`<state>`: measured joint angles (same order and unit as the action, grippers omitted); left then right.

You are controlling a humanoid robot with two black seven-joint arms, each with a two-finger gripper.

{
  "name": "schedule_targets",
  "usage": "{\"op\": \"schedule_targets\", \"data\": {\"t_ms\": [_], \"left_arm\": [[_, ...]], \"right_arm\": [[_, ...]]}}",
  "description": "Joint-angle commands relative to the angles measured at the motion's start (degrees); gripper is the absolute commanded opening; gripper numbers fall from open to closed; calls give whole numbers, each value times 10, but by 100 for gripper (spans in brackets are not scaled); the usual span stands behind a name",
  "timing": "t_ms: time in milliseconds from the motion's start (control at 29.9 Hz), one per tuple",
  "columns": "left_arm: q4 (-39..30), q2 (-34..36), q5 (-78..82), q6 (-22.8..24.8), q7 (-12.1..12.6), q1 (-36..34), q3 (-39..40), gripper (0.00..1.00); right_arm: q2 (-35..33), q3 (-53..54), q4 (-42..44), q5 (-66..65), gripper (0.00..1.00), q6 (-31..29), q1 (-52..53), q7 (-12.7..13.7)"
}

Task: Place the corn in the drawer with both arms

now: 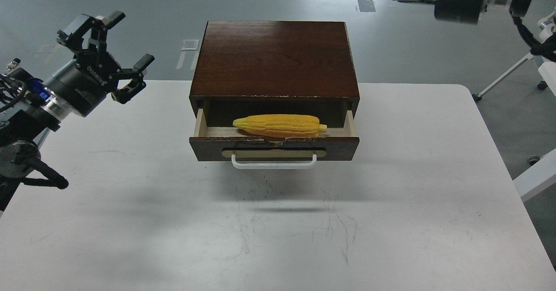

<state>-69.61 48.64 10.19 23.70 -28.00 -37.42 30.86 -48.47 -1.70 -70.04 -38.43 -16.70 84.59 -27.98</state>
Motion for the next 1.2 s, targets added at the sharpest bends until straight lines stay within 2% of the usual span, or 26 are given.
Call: {"op": "schedule_targets", "data": {"t_ms": [0,134,301,501,735,1170], "left_arm": [[1,-7,1,3,0,2,0,99],[6,-21,2,1,0,8,0,99],[8,-32,2,1,0,28,8,99],[8,-44,2,4,0,61,26,99],[11,-48,14,30,0,79,32,99],[14,-54,17,31,0,87,41,99]], "right_arm": [[-1,34,12,118,99,67,-98,0],[21,82,22,209,99,99,-201,0],[74,169,66,309,99,99,-317,0],[144,244,132,326,99,98,-398,0],[188,271,140,326,100,98,-452,0],[190,273,137,326,100,94,-464,0]]}}
